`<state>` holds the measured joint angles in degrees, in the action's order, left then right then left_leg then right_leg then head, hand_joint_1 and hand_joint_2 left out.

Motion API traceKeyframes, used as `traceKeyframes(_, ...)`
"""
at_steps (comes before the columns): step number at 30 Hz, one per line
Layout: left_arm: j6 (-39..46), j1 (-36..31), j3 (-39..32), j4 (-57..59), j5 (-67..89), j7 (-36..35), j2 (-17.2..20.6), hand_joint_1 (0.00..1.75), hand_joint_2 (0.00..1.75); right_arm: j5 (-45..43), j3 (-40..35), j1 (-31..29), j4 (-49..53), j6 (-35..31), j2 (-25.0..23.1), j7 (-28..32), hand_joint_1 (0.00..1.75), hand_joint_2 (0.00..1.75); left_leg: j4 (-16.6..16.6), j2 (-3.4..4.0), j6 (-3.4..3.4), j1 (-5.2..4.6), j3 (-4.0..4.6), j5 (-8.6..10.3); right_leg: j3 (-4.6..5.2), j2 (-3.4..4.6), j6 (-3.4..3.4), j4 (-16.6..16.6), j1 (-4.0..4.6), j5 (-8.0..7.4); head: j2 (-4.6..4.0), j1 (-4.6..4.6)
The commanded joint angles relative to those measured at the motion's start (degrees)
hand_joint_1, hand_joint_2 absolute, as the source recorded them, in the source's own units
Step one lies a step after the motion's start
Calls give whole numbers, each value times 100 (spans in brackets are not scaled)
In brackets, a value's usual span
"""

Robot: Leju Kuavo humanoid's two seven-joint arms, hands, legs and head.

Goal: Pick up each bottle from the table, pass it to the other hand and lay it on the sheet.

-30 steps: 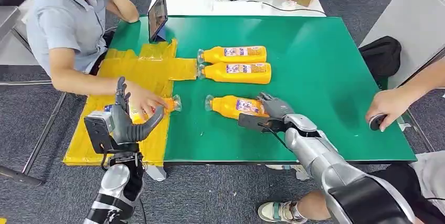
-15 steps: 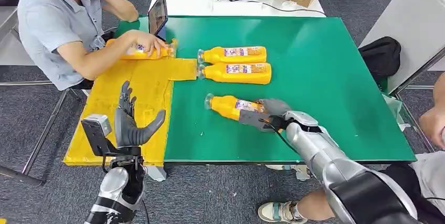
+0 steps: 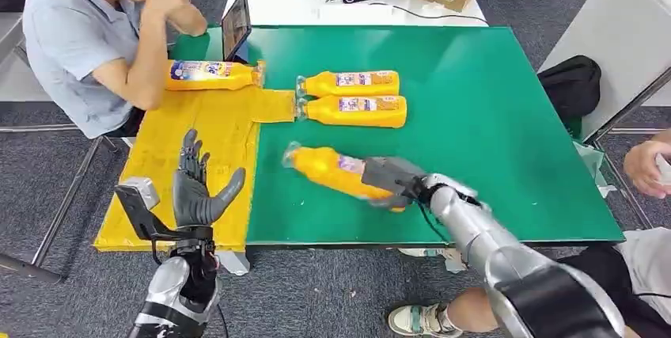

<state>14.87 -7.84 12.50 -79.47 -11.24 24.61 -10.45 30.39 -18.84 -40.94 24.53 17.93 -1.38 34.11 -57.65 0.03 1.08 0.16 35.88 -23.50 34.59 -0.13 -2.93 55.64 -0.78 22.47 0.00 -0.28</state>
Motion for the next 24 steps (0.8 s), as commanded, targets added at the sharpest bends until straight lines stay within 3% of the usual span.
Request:
traceKeyframes(1, -662, 391, 261, -75, -699, 157, 76, 0, 0, -1753, -412, 1654, 2781, -557, -390, -222, 175, 175, 6, 10, -14, 6, -32, -18, -22, 9, 19, 2, 6, 19, 0, -9)
traceKeyframes(3, -1126, 587, 265, -251, -960, 72, 108, 0, 0, -2118, -201, 1740, 3067, -739, -406, -167, 175, 175, 2, -5, -9, 4, -12, -11, -6, -4, 14, 3, 4, 19, 0, -9)
traceKeyframes(4, -1498, 706, 268, -298, -1137, 13, 169, 0, 175, -2291, -110, 1838, 3252, -724, -424, -189, 175, 175, -3, -13, -8, 4, -14, -15, -10, -9, 16, 7, 3, 28, -2, -7)
traceKeyframes(6, -1968, 921, 161, -281, -1237, 41, 143, 0, 175, -2615, 146, 2081, 3675, -862, -507, -165, 175, 175, 4, -11, -4, 4, 10, -7, 7, -6, 10, 1, 1, 19, 0, -7)
traceKeyframes(12, -2085, 1048, 374, -163, -735, 198, 97, 0, 175, -2672, 388, 2531, 4310, -1421, -522, -98, 175, 175, 4, -29, -4, -5, 13, -9, 7, -24, 13, 0, -6, 24, 0, -2)
traceKeyframes(24, -1959, 1182, 743, -522, 506, 781, 214, 0, 175, -2248, 182, 2165, 3916, -1612, -525, -11, 175, 175, 3, -16, -2, -6, 15, -11, 10, -11, 2, -1, -7, 26, 0, -4)
